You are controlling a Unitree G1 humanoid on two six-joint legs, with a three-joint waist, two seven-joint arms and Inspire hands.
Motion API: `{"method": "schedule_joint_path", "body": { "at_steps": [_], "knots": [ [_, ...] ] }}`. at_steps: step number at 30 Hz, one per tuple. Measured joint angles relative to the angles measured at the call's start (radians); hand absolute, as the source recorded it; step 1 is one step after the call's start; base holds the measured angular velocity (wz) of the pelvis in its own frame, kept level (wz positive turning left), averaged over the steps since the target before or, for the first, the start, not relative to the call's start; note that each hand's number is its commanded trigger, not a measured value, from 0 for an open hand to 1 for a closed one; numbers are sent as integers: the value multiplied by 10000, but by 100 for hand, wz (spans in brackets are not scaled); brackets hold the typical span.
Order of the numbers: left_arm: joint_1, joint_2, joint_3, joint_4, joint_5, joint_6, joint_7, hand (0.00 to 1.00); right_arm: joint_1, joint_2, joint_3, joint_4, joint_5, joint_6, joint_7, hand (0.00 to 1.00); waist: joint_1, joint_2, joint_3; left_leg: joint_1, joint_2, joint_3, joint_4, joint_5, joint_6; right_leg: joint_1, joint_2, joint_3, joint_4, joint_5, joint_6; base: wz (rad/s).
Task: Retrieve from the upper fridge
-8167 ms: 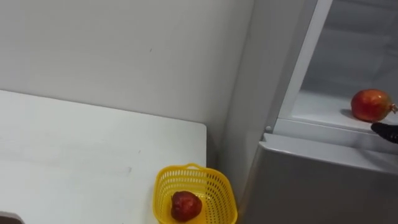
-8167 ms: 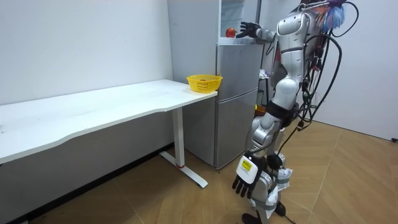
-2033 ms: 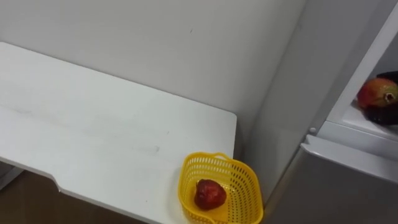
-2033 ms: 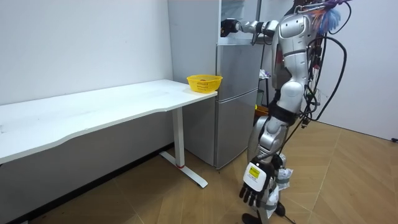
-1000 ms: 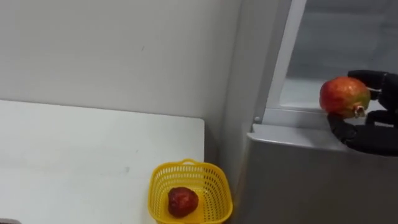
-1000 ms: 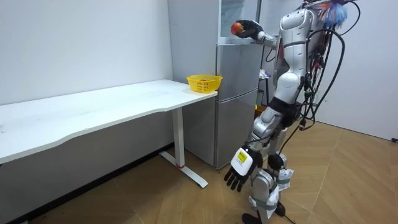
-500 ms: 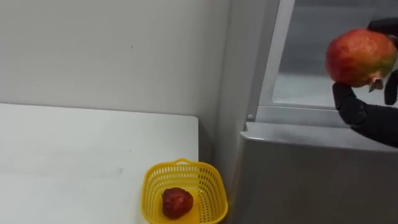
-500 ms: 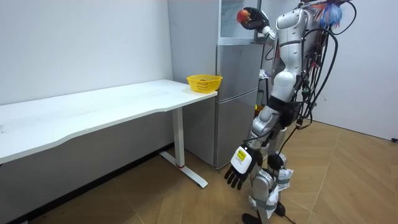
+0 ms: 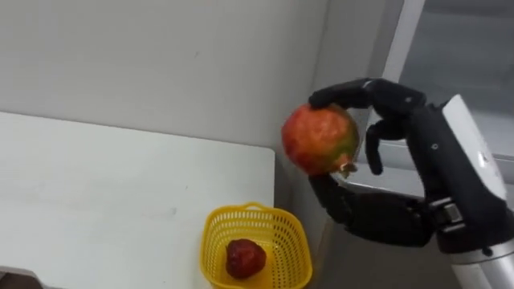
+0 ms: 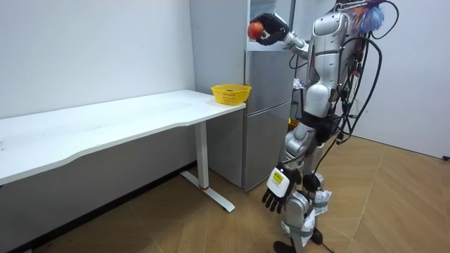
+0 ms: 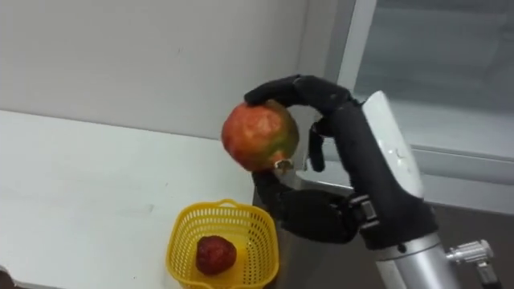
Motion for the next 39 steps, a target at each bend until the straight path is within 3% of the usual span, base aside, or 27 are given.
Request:
{"method": "schedule_joint_path", "body": {
  "at_steps": [6,15,20,23,28,33,35,37,38,39],
  "knots": [
    [44,69,4,-7,1,3,-335,0,-330,178,407,539,-1104,129,210,100,160,-102,61,-64,-22,-78,39,-1,0,18,-24,-96,-47,-3,4,5],
    [-165,256,-418,-44,3,3,-275,0,-1175,283,1348,2911,-1347,209,369,100,527,-163,77,-111,-54,-284,33,3,3,49,-42,-250,-108,-4,6,4],
    [-308,252,-422,-64,27,52,-373,0,-1217,406,1388,3850,-1529,383,379,100,724,-265,147,-122,-57,-329,49,3,3,48,-44,-253,-140,-4,7,0],
    [-332,265,-442,-102,32,69,-401,0,-1291,684,1439,4477,-1508,399,379,100,721,-229,171,-154,-54,-341,75,3,3,47,-44,-259,-136,-1,8,0],
    [-510,265,-449,-157,118,66,-592,0,-1298,701,1551,4851,-1516,378,494,100,730,-61,266,-243,-60,-389,112,-1,3,8,-50,-297,-115,0,7,3],
    [-491,264,-449,-148,120,101,-628,0,-1295,710,1578,4992,-1516,361,614,100,748,21,209,-245,-69,-373,129,0,4,12,-54,-297,-118,0,7,0],
    [-452,256,-449,-144,121,200,-629,0,-1294,720,1586,5029,-1518,360,619,100,745,61,139,-241,-77,-383,134,1,6,16,-62,-297,-116,1,8,0],
    [-417,255,-447,-135,119,280,-629,0,-1294,720,1641,5202,-1515,354,619,52,739,97,69,-227,-87,-409,137,3,8,35,-68,-291,-109,2,10,3],
    [-412,256,-444,-134,119,289,-629,0,-1294,720,1695,5362,-1515,361,625,0,740,117,43,-219,-91,-426,145,4,9,44,-74,-281,-83,2,10,6],
    [-405,256,-444,-131,119,289,-628,0,-1294,720,1722,5423,-1515,384,628,0,739,127,46,-217,-92,-439,156,4,9,43,-77,-280,-55,2,11,7]
  ]
}}
